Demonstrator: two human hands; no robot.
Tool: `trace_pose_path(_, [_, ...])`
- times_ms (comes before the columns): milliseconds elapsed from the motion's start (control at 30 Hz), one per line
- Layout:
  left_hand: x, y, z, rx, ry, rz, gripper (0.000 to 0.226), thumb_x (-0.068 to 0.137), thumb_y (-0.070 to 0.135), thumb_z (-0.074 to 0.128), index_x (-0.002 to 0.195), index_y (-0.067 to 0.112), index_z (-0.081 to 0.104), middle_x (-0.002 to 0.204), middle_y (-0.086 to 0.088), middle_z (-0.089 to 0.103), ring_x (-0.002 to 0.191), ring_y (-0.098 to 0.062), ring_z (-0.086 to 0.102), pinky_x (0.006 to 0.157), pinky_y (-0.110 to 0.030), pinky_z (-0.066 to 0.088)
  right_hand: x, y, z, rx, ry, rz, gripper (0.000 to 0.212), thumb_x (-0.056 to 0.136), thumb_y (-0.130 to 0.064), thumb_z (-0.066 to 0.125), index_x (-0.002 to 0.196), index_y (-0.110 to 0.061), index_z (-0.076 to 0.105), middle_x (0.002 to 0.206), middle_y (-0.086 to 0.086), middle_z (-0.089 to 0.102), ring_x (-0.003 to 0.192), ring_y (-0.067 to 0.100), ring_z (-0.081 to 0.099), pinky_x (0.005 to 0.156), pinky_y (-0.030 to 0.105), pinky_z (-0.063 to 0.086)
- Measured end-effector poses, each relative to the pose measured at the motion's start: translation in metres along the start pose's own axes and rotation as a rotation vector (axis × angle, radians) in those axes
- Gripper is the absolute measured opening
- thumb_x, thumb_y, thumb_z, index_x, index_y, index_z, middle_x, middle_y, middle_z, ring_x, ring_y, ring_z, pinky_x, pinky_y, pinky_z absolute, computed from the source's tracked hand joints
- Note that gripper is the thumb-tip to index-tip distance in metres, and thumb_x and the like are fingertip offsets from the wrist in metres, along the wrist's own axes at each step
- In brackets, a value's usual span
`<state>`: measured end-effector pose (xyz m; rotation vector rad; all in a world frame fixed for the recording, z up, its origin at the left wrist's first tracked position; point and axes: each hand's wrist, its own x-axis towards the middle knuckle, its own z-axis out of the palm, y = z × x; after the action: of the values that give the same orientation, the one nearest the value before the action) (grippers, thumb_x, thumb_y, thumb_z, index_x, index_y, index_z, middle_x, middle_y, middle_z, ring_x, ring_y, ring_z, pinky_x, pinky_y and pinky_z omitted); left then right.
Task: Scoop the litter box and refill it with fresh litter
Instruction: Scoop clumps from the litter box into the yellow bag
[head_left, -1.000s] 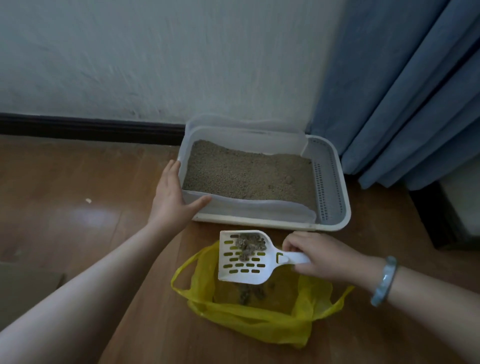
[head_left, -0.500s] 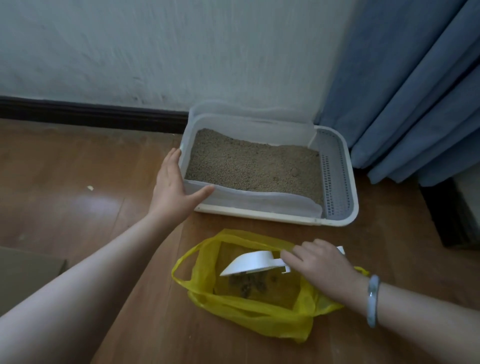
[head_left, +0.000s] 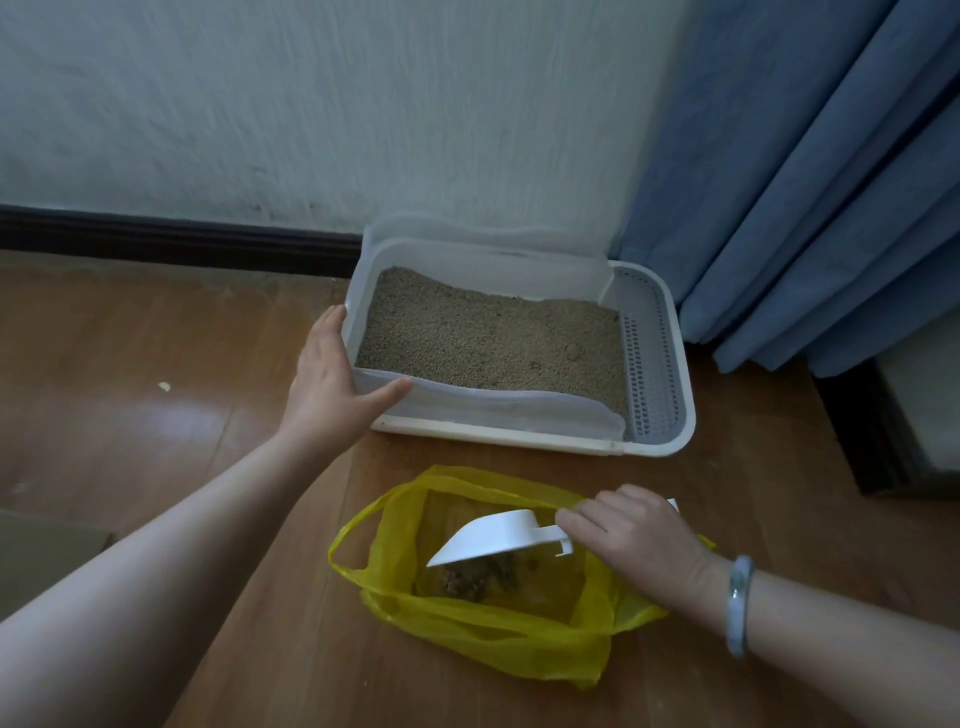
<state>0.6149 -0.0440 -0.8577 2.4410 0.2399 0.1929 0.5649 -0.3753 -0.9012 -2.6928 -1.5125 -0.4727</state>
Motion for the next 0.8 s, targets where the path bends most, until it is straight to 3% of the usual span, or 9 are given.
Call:
trace_pose_path(300, [-0.001, 0.001, 0.0, -0.001, -0.014, -0.021, 0.103, 0.076, 0.046, 0.073, 0.15, 0.015, 0.009, 0.157, -0.003, 0.014, 0.144, -0.02, 0.016, 0.117, -0.04, 0.019, 0.008, 0.001, -0.012, 0.019, 0.006, 0.002, 0.021, 0.079, -0.006, 0.054, 0.093, -0.021, 0.052, 0.067, -0.005, 0.057, 0.053, 0.017, 0.051, 0.046, 0.029, 0.04])
trace_pose_path(433, [-0.001, 0.005, -0.001, -0.02, -0.028, -0.048, 0.103, 0.075, 0.045, 0.074, 0.15, 0.017, 0.009, 0.157, -0.003, 0.014, 0.143, -0.022, 0.018, 0.117, -0.042, 0.021, 0.01, 0.0, -0.028, 0.077, -0.085, 0.053, 0.023, 0.073, -0.006, 0.057, 0.091, -0.02, 0.055, 0.069, -0.005, 0.057, 0.055, 0.016, 0.052, 0.046, 0.029, 0.041])
trace_pose_path(567, [0.001, 0.008, -0.003, -0.01, -0.041, -0.063, 0.103, 0.075, 0.043, 0.075, 0.15, 0.014, 0.01, 0.157, -0.005, 0.015, 0.142, -0.024, 0.02, 0.116, -0.042, 0.023, 0.014, -0.008, -0.045, 0.344, -0.219, 0.335, 0.027, 0.071, -0.019, 0.062, 0.095, -0.026, 0.054, 0.082, -0.008, 0.059, 0.068, 0.019, 0.06, 0.049, 0.033, 0.048])
trace_pose_path(667, [0.002, 0.01, -0.006, 0.023, -0.069, -0.077, 0.104, 0.074, 0.045, 0.075, 0.15, 0.016, 0.01, 0.157, -0.005, 0.015, 0.142, -0.025, 0.022, 0.115, -0.046, 0.025, 0.022, -0.006, -0.056, 0.564, -0.254, 0.561, 0.023, 0.075, -0.026, 0.06, 0.097, -0.031, 0.054, 0.091, -0.012, 0.059, 0.08, 0.014, 0.059, 0.064, 0.038, 0.049])
trace_pose_path(800, [0.008, 0.015, -0.011, 0.081, -0.115, -0.11, 0.106, 0.073, 0.045, 0.076, 0.15, 0.016, 0.01, 0.155, -0.004, 0.016, 0.14, -0.025, 0.025, 0.113, -0.046, 0.028, 0.043, 0.017, -0.068, 0.799, -0.253, 0.684, 0.022, 0.075, -0.028, 0.071, 0.095, -0.03, 0.062, 0.09, -0.015, 0.065, 0.084, 0.0, 0.059, 0.075, 0.029, 0.049])
